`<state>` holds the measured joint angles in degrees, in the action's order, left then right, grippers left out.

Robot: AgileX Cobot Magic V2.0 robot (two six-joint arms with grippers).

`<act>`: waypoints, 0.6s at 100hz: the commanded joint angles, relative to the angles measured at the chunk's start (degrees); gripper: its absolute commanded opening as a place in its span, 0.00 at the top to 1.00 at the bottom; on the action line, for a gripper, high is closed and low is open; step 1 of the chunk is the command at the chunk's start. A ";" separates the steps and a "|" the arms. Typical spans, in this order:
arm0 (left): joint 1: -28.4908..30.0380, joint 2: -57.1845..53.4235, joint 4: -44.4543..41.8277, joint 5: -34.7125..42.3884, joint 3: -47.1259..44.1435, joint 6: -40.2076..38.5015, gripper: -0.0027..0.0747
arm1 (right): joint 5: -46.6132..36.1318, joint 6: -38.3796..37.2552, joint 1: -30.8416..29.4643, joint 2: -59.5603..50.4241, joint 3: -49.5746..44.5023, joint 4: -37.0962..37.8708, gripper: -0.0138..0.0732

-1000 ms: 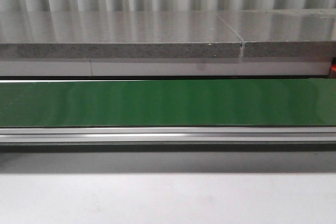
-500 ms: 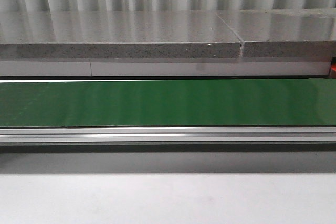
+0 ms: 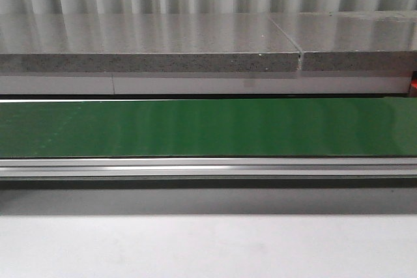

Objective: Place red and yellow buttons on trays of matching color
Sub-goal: 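Lower the open left gripper over a red push button and grasp it, then carry the red button with the left gripper onto the belt and release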

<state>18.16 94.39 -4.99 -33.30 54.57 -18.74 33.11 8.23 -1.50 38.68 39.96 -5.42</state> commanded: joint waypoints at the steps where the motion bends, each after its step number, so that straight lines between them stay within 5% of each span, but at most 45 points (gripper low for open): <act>1: 0.12 -1.82 0.32 2.28 1.69 0.19 0.24 | -4.14 0.67 0.20 -0.16 1.40 0.29 0.92; 14: 0.12 -1.82 0.32 2.76 1.69 0.19 0.37 | -4.14 0.67 0.20 -0.16 1.40 0.29 0.92; 43: 0.01 -2.70 0.32 3.26 1.69 0.32 0.96 | -3.99 0.67 0.20 -0.16 1.40 0.29 0.92; 60: 0.01 -6.12 0.32 1.80 1.69 0.42 0.99 | -3.99 0.67 0.20 -0.16 1.40 0.29 0.92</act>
<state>18.16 92.71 -4.90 -32.61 54.57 -18.39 33.11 8.23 -1.50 38.68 39.96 -5.42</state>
